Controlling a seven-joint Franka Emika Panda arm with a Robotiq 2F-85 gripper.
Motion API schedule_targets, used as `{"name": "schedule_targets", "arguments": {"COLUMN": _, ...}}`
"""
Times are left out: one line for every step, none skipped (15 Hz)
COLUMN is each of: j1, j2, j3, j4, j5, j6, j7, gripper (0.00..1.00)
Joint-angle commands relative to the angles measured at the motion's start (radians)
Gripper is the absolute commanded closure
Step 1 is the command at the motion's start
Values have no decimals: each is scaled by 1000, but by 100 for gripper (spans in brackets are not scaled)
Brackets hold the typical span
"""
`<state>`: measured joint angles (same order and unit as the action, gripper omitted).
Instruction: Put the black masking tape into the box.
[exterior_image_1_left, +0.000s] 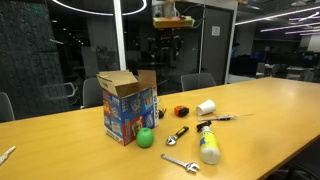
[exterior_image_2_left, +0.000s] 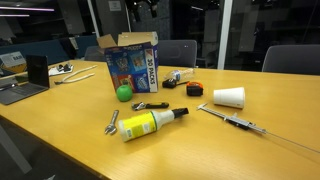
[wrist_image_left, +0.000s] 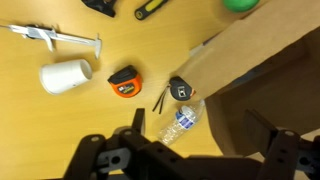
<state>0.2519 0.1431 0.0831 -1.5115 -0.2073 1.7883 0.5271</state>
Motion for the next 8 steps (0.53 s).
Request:
{"name": "schedule_targets", "arguments": {"j1": -48, "j2": -200, "j3": -2, "j4": -198, "j5": -10, "j6": -39, "j7": 27, "gripper": 0}}
{"name": "schedule_targets", "arguments": {"j1": -65, "j2": -252, "j3": -2, "j4": -260, "j5": 5, "j6": -42, "j7": 31, "gripper": 0}}
{"name": "schedule_targets", "arguments": {"j1": -82, "j2": -294, "j3": -1, "j4": -309, "j5": 31, "j6": -42, "j7": 40, "gripper": 0}}
{"name": "schedule_targets", "arguments": {"j1": -99, "j2": -341, "j3": -1, "j4": -366, "j5": 63, "j6": -33, "j7": 45, "gripper": 0}}
{"name": "schedule_targets", "arguments": {"j1": -115, "j2": -388, "j3": -5, "j4": -424, "j5": 130, "j6": -7, "j7": 48, "gripper": 0}}
{"name": "schedule_targets", "arguments": {"j1": -127, "j2": -433, "j3": -2, "j4": -481, "j5": 161, "j6": -7, "j7": 52, "gripper": 0}}
{"name": "schedule_targets", "arguments": {"j1": -136, "j2": -473, "j3": 2, "j4": -536, "j5": 201, "j6": -6, "j7": 49, "gripper": 0}}
{"name": "schedule_targets", "arguments": {"j1": -143, "j2": -514, "j3": 9, "j4": -593, "j5": 225, "j6": -11, "j7": 55, "gripper": 0}}
